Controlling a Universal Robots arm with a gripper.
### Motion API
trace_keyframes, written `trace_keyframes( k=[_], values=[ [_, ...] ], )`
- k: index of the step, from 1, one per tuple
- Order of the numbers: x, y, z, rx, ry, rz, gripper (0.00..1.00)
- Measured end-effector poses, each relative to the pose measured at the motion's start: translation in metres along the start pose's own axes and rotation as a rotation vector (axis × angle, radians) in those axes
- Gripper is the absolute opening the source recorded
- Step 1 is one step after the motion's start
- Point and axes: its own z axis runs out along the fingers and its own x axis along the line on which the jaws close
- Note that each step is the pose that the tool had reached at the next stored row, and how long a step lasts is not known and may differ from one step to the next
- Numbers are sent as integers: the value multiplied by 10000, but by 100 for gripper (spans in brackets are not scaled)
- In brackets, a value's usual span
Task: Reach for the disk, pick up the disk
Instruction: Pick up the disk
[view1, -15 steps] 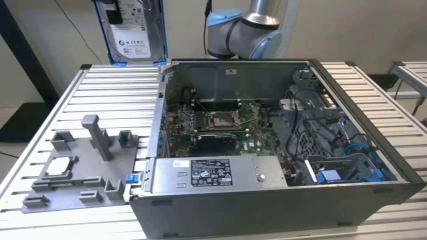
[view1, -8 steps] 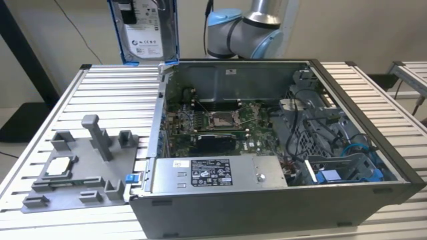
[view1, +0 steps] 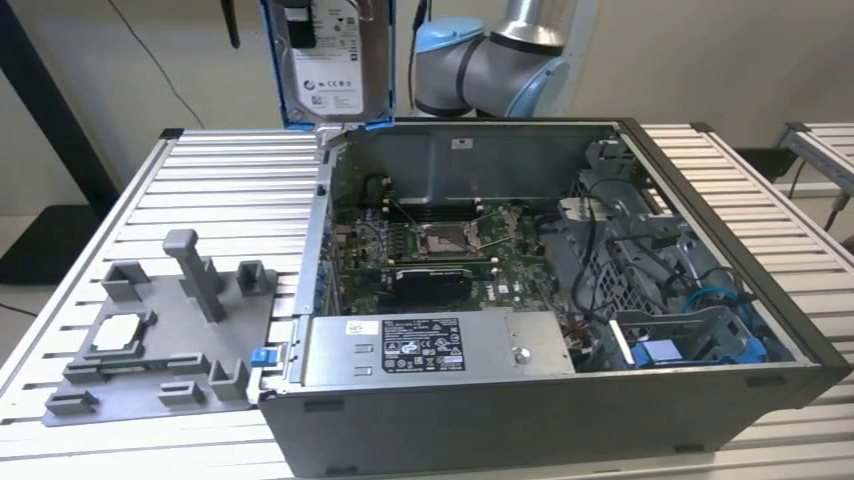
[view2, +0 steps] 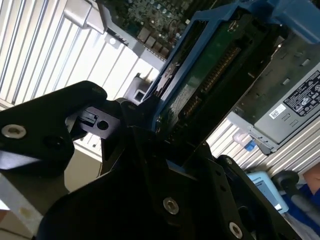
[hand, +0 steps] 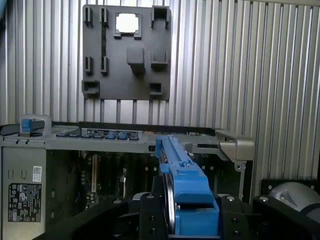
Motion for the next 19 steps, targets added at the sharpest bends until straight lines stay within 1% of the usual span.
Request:
trace_keyframes(
  k=[7,9,19],
  values=[
    [10,-319,2,0,0,-1,0],
    [15,-500,3,0,0,-1,0],
    [30,-955,6,0,0,0,0]
  ],
)
